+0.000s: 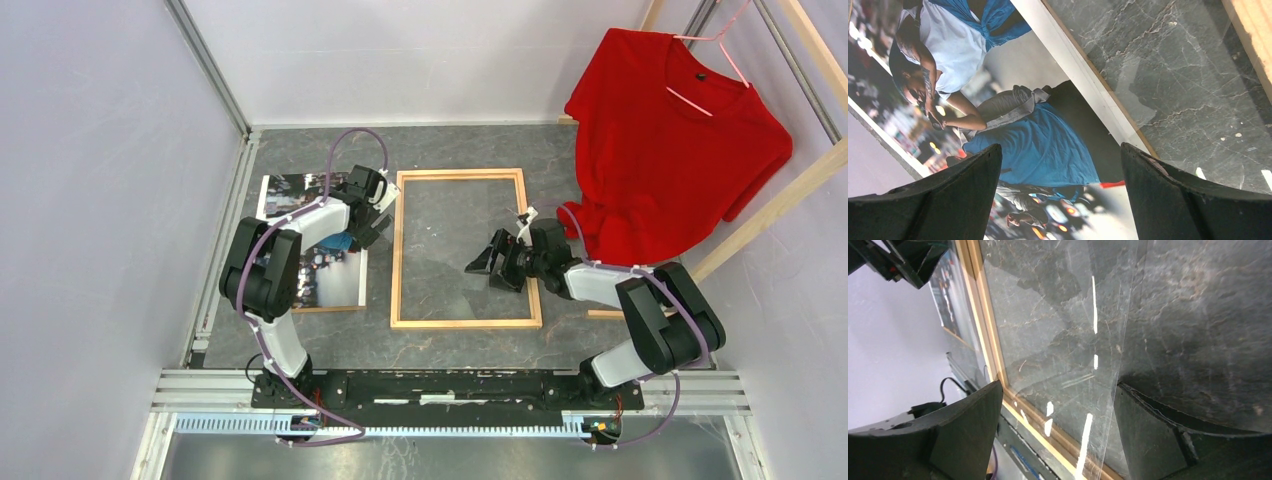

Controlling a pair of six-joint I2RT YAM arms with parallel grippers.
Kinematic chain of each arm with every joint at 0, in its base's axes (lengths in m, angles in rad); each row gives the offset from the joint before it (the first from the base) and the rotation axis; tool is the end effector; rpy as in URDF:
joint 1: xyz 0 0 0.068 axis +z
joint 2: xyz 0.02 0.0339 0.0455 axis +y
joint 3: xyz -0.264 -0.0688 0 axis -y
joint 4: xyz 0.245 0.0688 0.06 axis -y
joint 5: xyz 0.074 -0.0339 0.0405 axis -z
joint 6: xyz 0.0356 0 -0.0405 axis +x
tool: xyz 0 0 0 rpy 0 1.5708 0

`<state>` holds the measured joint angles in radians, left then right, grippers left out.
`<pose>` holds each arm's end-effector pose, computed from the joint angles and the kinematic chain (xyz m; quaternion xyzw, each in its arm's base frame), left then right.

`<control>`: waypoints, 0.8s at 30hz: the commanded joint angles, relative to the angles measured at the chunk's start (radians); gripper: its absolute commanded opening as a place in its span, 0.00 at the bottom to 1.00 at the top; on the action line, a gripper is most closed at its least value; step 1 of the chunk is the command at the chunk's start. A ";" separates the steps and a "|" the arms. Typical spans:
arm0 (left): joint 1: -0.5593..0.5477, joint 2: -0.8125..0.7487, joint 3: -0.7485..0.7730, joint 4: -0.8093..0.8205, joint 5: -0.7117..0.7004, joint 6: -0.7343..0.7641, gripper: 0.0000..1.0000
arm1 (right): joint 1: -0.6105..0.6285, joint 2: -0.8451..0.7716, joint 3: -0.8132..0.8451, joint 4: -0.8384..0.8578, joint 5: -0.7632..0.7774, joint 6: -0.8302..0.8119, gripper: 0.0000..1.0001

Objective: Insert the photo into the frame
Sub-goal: Pick up the photo frame item from the photo frame.

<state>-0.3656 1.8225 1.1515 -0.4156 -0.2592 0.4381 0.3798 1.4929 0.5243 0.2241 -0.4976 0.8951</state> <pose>0.3445 -0.1221 0.1679 0.3480 0.8981 0.1340 0.2330 0.2399 0.1141 0.1374 0.1306 0.8836 0.4128 0.1785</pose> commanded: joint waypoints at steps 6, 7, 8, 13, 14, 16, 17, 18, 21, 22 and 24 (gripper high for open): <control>-0.026 0.074 -0.039 0.016 0.081 -0.066 0.95 | 0.008 -0.088 -0.078 0.249 -0.114 0.201 0.87; -0.026 0.076 -0.042 0.018 0.079 -0.064 0.95 | 0.007 -0.095 -0.086 0.271 -0.118 0.216 0.87; -0.028 0.075 -0.045 0.019 0.078 -0.062 0.94 | 0.007 -0.102 -0.091 0.290 -0.122 0.227 0.87; -0.029 0.075 -0.050 0.020 0.078 -0.058 0.94 | 0.009 -0.090 -0.101 0.370 -0.126 0.255 0.86; -0.029 0.075 -0.051 0.020 0.078 -0.057 0.94 | 0.008 -0.078 -0.099 0.389 -0.125 0.262 0.85; -0.028 0.072 -0.053 0.020 0.078 -0.056 0.94 | 0.007 -0.044 -0.090 0.424 -0.125 0.268 0.83; -0.029 0.071 -0.054 0.020 0.080 -0.055 0.94 | 0.007 -0.023 -0.080 0.434 -0.124 0.266 0.81; -0.029 0.071 -0.056 0.019 0.080 -0.054 0.94 | 0.008 -0.001 -0.066 0.437 -0.123 0.258 0.80; -0.029 0.067 -0.057 0.018 0.081 -0.050 0.94 | 0.007 0.036 -0.018 0.391 -0.098 0.199 0.70; -0.029 0.063 -0.058 0.018 0.080 -0.049 0.94 | 0.008 0.044 0.000 0.363 -0.086 0.173 0.66; -0.029 0.060 -0.057 0.015 0.082 -0.047 0.94 | 0.007 0.057 0.041 0.283 -0.068 0.109 0.56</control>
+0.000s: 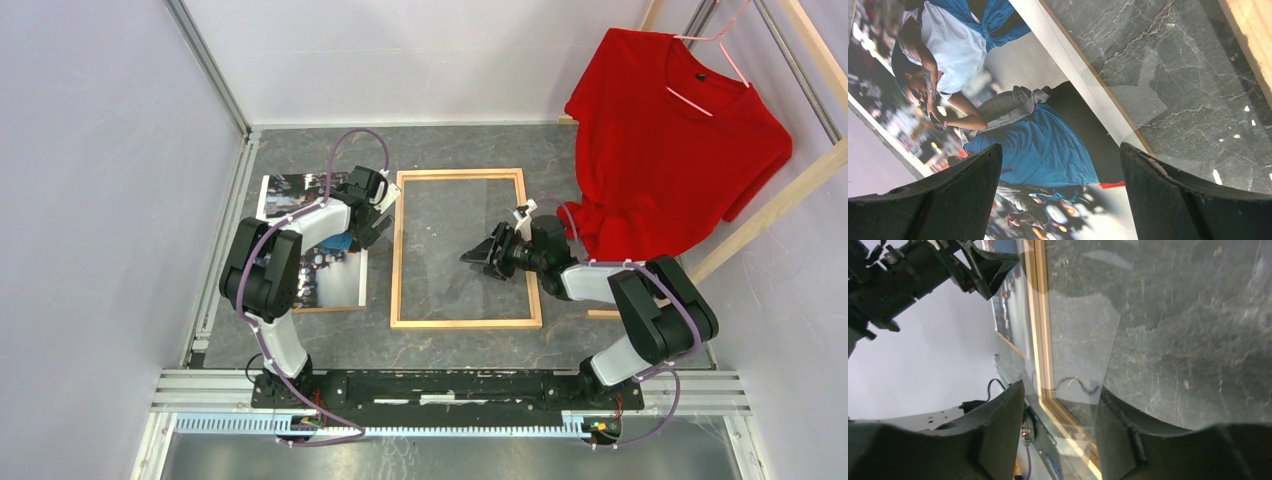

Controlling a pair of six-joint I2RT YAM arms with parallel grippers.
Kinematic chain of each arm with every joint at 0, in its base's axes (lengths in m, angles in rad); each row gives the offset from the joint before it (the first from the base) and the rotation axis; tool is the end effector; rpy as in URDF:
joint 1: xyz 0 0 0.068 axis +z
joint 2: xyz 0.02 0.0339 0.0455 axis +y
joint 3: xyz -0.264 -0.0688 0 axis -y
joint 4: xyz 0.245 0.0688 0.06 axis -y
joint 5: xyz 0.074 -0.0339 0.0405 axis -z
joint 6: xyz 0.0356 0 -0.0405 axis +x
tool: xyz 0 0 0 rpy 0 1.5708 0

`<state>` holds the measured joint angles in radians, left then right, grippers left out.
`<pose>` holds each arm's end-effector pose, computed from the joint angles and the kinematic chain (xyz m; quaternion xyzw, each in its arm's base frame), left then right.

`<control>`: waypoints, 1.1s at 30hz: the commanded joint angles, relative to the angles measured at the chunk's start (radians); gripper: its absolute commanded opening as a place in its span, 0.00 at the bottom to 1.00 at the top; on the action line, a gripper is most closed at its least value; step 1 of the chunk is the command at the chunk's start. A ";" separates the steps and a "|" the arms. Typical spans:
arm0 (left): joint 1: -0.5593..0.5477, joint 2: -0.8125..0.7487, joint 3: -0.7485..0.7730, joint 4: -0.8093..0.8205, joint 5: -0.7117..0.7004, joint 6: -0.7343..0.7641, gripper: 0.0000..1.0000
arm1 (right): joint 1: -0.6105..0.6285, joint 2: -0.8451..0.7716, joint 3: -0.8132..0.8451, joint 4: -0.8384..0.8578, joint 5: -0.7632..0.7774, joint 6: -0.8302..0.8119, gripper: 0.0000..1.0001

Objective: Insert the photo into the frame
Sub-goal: Pick up the photo frame item from the photo frame, then place the photo frame item in the photo frame.

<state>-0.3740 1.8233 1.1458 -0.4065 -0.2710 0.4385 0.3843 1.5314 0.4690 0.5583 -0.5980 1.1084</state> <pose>0.3434 -0.1245 0.1666 0.3501 0.8962 0.1387 0.2344 0.2445 0.1205 0.1425 0.1514 0.8226 0.5161 0.1845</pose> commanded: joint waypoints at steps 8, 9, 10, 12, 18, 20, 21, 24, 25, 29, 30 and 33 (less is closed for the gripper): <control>-0.019 0.010 0.011 -0.059 0.108 -0.050 0.99 | -0.010 -0.072 0.186 -0.317 0.181 -0.327 0.04; -0.019 0.002 0.028 -0.070 0.115 -0.056 1.00 | -0.013 -0.097 0.194 -0.351 0.200 -0.350 0.03; -0.019 -0.007 0.047 -0.085 0.125 -0.063 1.00 | -0.019 -0.119 0.204 -0.385 0.223 -0.369 0.02; -0.018 -0.017 0.089 -0.113 0.158 -0.082 1.00 | -0.034 -0.166 0.219 -0.455 0.262 -0.411 0.02; -0.023 0.033 0.215 -0.187 0.311 -0.163 1.00 | -0.110 -0.233 0.234 -0.635 0.255 -0.508 0.00; -0.023 0.060 0.248 -0.186 0.321 -0.180 1.00 | -0.132 -0.245 0.223 -0.651 0.240 -0.528 0.00; -0.025 0.076 0.263 -0.187 0.328 -0.187 1.00 | -0.139 -0.251 0.216 -0.653 0.234 -0.534 0.01; -0.026 0.119 0.293 -0.187 0.353 -0.206 1.00 | -0.162 -0.250 0.226 -0.702 0.211 -0.569 0.01; -0.027 0.129 0.300 -0.187 0.363 -0.211 1.00 | -0.167 -0.250 0.232 -0.720 0.210 -0.583 0.01; -0.036 0.166 0.322 -0.186 0.392 -0.232 0.99 | -0.185 -0.271 0.228 -0.745 0.206 -0.603 0.01; -0.037 0.173 0.328 -0.186 0.392 -0.237 0.98 | -0.186 -0.275 0.225 -0.744 0.200 -0.605 0.02; -0.039 0.192 0.338 -0.186 0.402 -0.245 0.93 | -0.187 -0.268 0.209 -0.718 0.161 -0.588 0.02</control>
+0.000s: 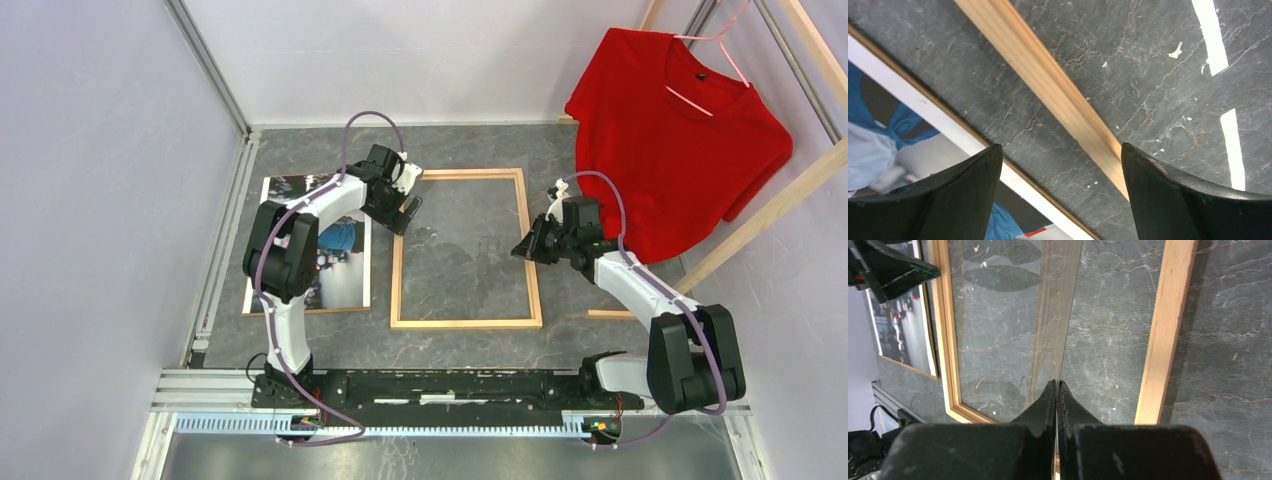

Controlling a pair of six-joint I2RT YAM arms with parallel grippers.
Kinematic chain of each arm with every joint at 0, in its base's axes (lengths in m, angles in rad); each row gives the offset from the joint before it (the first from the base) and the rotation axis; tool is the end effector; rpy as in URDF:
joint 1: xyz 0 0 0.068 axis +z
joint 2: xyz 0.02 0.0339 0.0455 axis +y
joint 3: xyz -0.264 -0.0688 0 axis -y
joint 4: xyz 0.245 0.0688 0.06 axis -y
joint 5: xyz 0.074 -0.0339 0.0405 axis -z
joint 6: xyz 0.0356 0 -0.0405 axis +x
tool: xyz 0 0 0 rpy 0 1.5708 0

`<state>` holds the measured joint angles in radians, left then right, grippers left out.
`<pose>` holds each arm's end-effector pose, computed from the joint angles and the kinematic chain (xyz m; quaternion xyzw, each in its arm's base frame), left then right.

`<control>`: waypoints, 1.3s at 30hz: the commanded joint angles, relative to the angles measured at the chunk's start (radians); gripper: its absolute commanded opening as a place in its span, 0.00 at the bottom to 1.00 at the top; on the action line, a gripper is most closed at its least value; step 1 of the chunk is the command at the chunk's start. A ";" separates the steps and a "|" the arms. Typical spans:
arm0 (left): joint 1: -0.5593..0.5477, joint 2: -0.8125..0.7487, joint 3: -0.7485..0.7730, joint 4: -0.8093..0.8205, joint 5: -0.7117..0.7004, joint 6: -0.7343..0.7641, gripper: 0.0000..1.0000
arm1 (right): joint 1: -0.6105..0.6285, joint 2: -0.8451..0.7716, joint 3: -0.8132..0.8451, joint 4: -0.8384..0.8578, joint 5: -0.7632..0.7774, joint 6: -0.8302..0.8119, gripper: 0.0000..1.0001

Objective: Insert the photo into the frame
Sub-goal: Place the photo frame item in the photo frame.

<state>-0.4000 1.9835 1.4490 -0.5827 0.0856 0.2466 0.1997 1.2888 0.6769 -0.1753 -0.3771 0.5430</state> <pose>0.3813 -0.1645 0.1838 0.3184 0.9200 -0.0588 0.2208 0.2494 0.0639 0.1996 0.0845 0.9067 0.2975 0.2867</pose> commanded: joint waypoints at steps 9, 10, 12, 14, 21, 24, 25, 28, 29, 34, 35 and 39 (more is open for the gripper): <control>-0.012 0.024 -0.040 0.026 -0.078 0.007 0.62 | 0.006 -0.016 -0.071 0.163 -0.163 0.115 0.05; -0.010 0.013 -0.053 0.031 -0.082 0.015 0.62 | 0.013 -0.016 -0.075 0.168 -0.163 0.123 0.05; -0.008 -0.004 -0.080 0.040 -0.112 0.023 0.62 | 0.027 -0.011 -0.082 0.198 -0.158 0.141 0.06; -0.004 -0.023 -0.106 0.044 -0.122 0.032 0.61 | 0.051 -0.001 -0.083 0.214 -0.148 0.155 0.06; 0.033 -0.093 -0.214 0.066 -0.149 0.053 0.63 | 0.122 0.073 -0.070 0.272 -0.118 0.189 0.07; 0.049 -0.113 -0.253 0.072 -0.146 0.069 0.65 | 0.127 0.086 -0.064 0.278 -0.110 0.193 0.06; 0.053 -0.120 -0.265 0.077 -0.150 0.075 0.66 | 0.128 0.086 -0.065 0.281 -0.108 0.196 0.06; 0.070 -0.136 -0.286 0.077 -0.145 0.085 0.69 | 0.132 0.085 -0.062 0.288 -0.103 0.205 0.07; 0.074 -0.142 -0.291 0.078 -0.143 0.087 0.71 | 0.134 0.087 -0.060 0.288 -0.102 0.207 0.07; 0.075 -0.200 -0.274 0.044 -0.055 0.074 0.90 | 0.143 0.081 -0.040 0.281 -0.112 0.213 0.07; 0.075 -0.218 -0.263 0.034 -0.032 0.069 0.94 | 0.144 0.075 -0.035 0.282 -0.117 0.218 0.07; 0.119 -0.270 -0.173 -0.031 0.076 0.056 0.98 | 0.152 0.056 0.006 0.272 -0.136 0.234 0.07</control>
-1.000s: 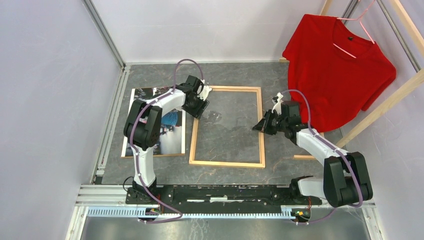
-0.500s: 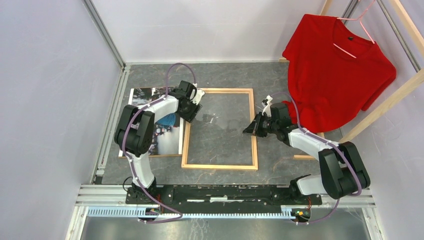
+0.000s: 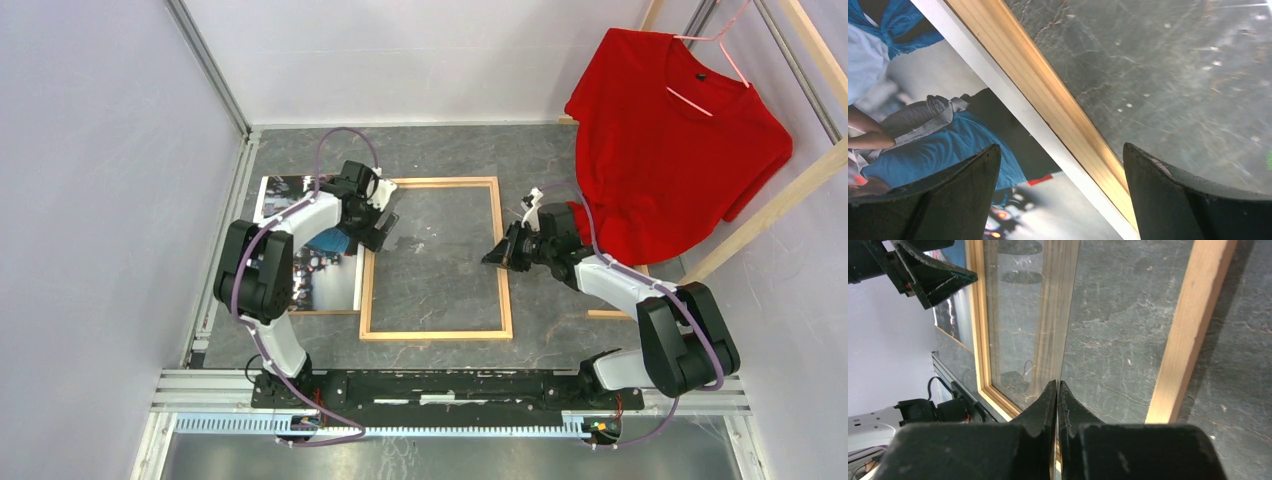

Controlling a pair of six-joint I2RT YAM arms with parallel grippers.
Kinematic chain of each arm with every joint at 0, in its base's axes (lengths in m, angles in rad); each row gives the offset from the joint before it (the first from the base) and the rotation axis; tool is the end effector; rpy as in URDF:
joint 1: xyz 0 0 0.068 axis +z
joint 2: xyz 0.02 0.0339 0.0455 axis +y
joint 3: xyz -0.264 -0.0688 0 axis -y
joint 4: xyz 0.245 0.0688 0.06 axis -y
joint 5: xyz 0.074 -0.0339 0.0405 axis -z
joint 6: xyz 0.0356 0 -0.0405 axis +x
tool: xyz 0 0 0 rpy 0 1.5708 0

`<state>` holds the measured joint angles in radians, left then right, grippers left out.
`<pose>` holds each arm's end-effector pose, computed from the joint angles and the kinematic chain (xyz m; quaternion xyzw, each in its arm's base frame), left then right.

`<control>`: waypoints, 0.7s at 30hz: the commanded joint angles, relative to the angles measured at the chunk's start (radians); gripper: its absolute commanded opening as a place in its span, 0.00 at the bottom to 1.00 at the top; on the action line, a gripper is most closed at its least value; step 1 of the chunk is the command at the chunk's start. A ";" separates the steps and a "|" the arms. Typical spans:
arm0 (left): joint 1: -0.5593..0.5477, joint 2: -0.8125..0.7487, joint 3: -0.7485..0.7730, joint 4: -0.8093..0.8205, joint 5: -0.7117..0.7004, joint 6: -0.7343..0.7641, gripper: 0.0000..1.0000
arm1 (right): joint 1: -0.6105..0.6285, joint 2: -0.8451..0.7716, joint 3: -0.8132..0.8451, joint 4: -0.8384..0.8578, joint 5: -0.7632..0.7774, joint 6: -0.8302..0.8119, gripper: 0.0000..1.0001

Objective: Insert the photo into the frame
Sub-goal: Place the photo frame item in the photo frame.

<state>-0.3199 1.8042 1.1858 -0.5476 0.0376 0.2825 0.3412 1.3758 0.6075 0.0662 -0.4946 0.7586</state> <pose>0.3400 -0.1140 0.1765 0.2942 0.9342 -0.0222 0.2006 0.2461 0.1053 0.1774 0.0815 0.8818 0.4026 0.2318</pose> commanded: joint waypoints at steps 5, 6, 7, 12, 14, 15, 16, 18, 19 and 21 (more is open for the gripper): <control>0.154 -0.106 0.172 -0.101 0.158 0.020 0.98 | 0.030 -0.046 0.147 0.025 -0.044 0.051 0.06; 0.179 -0.103 0.178 -0.097 0.147 0.018 0.97 | 0.037 -0.048 0.164 0.030 -0.053 0.061 0.05; 0.201 -0.098 0.182 -0.093 0.130 0.015 0.96 | 0.043 -0.050 0.179 0.032 -0.061 0.069 0.05; 0.288 -0.079 0.147 -0.037 0.033 -0.001 0.90 | 0.071 -0.071 0.264 0.061 -0.094 0.125 0.03; 0.310 -0.076 0.127 -0.022 0.023 -0.004 0.86 | 0.079 -0.078 0.295 0.078 -0.106 0.153 0.03; 0.317 -0.077 0.120 -0.018 0.022 -0.007 0.85 | 0.082 -0.080 0.313 0.087 -0.111 0.166 0.03; 0.318 -0.078 0.113 -0.015 0.021 -0.010 0.84 | 0.085 -0.081 0.325 0.096 -0.118 0.181 0.03; 0.348 -0.082 0.103 -0.012 0.018 -0.011 0.83 | 0.090 -0.077 0.346 0.118 -0.133 0.208 0.03; 0.351 -0.085 0.097 -0.011 0.014 -0.011 0.83 | 0.092 -0.074 0.350 0.138 -0.142 0.227 0.03; 0.354 -0.093 0.089 -0.005 0.007 -0.011 0.82 | 0.094 -0.067 0.345 0.192 -0.168 0.271 0.03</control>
<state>0.0196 1.7290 1.2873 -0.5938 0.0696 0.2813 0.4278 1.3285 0.9154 0.1360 -0.6014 0.9382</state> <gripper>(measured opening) 0.829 0.036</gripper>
